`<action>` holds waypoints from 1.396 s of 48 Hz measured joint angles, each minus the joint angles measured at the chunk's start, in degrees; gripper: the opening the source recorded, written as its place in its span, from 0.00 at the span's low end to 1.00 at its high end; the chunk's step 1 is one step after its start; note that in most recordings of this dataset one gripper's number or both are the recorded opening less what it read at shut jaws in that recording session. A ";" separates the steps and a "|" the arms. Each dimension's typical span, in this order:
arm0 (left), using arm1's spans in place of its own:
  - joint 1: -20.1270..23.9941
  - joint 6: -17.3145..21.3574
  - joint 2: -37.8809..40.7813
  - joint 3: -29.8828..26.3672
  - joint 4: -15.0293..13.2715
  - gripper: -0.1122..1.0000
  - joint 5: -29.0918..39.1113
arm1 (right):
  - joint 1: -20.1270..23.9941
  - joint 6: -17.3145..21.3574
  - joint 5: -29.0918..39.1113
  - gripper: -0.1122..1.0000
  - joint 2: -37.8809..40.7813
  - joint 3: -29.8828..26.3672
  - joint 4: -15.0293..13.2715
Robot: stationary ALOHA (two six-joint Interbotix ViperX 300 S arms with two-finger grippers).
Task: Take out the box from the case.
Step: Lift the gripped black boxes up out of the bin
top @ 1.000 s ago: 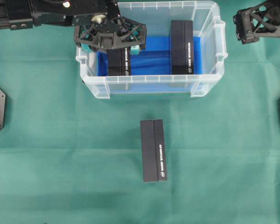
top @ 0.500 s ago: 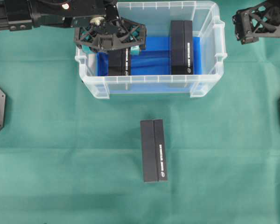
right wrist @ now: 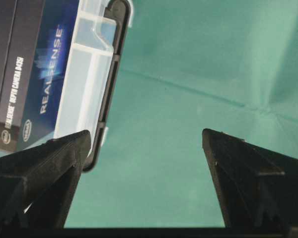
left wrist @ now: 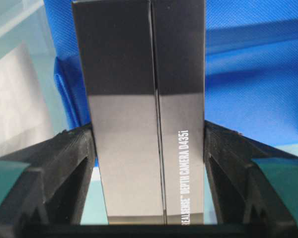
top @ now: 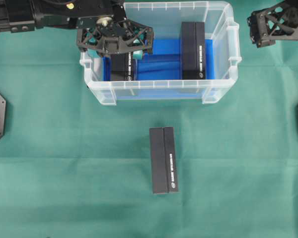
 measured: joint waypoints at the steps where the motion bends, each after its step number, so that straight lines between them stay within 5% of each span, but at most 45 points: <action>1: 0.00 0.00 0.00 0.00 0.00 0.65 0.09 | 0.00 -0.09 0.00 0.92 -0.09 0.00 0.00; 23: -0.09 0.53 0.00 -3.34 -0.70 0.65 1.76 | 0.09 0.00 0.09 0.92 -0.97 0.62 0.00; 67: -0.09 1.14 -6.77 -23.12 -0.62 0.65 25.31 | 0.70 -0.09 -0.88 0.92 -1.14 0.62 0.00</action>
